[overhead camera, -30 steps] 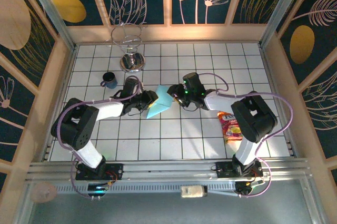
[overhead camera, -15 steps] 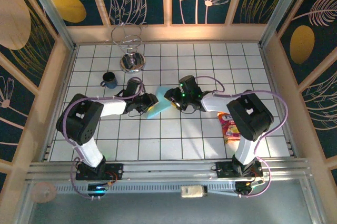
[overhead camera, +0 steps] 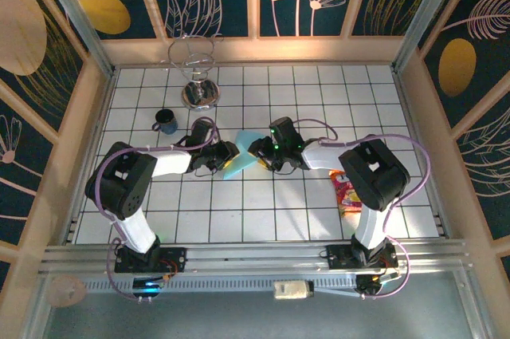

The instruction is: Fold a paper plane with a square sheet of paper (pick it up from the middle)

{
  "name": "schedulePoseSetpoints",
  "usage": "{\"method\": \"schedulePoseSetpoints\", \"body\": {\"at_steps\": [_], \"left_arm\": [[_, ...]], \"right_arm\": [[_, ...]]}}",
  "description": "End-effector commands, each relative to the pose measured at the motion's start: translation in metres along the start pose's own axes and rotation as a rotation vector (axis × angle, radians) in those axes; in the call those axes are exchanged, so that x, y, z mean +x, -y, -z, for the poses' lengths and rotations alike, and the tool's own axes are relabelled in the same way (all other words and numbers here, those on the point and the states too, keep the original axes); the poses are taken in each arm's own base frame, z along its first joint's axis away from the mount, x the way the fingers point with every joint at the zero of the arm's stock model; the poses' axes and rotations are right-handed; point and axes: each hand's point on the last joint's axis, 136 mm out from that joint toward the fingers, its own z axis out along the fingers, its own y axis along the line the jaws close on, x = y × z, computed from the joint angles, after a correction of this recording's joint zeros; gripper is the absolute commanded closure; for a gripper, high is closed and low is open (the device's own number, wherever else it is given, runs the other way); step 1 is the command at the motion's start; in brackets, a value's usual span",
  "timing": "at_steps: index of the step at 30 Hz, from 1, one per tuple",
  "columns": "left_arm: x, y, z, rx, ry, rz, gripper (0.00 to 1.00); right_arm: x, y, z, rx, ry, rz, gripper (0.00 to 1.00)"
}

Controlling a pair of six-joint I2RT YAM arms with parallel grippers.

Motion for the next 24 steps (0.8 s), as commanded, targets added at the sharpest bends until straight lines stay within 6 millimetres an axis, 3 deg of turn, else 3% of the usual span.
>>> {"method": "schedulePoseSetpoints", "body": {"at_steps": [1,7,13,24], "left_arm": [[0.005,-0.022,-0.005,-0.083,-0.010,0.032,0.62],[0.005,-0.021,-0.005,-0.082,-0.012,0.029,0.62],[0.005,-0.019,-0.004,-0.079,-0.012,0.027,0.62],[0.003,-0.016,-0.002,-0.077,-0.006,0.017,0.62]], "right_arm": [[0.011,0.011,-0.008,0.029,-0.043,-0.026,0.52],[0.010,0.007,-0.012,0.018,-0.056,-0.016,0.53],[0.008,-0.008,-0.012,-0.046,-0.059,0.013,0.61],[0.001,-0.013,-0.001,-0.100,-0.011,0.000,0.72]]}}
